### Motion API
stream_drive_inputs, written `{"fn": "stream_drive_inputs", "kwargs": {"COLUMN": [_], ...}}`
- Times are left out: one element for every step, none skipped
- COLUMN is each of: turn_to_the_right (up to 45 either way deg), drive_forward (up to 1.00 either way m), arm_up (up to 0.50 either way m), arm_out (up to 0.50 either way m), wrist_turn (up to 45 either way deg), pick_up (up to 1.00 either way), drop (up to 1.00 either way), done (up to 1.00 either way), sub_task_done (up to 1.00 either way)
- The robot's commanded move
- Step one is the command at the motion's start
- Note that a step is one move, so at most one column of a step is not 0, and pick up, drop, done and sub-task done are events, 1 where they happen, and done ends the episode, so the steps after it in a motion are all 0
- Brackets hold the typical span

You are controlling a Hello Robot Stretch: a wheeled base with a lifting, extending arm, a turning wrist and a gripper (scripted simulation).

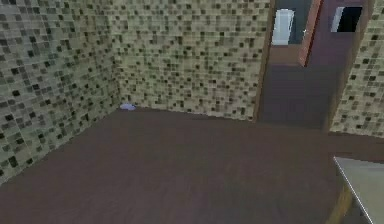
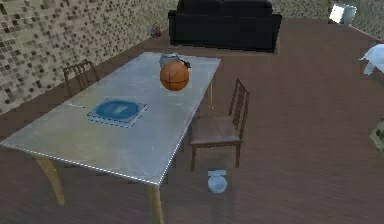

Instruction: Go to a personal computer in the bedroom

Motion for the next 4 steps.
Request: {"fn": "stream_drive_inputs", "kwargs": {"turn_to_the_right": [12.0,0.0,12.0,0.0], "drive_forward": [0.0,0.1,0.0,1.0], "arm_up": [0.0,0.0,0.0,0.0], "arm_out": [0.0,0.0,0.0,0.0], "wrist_turn": [0.0,0.0,0.0,0.0], "pick_up": [0.0,0.0,0.0,0.0], "drop": [0.0,0.0,0.0,0.0], "done": [0.0,0.0,0.0,0.0], "sub_task_done": [0.0,0.0,0.0,0.0]}}
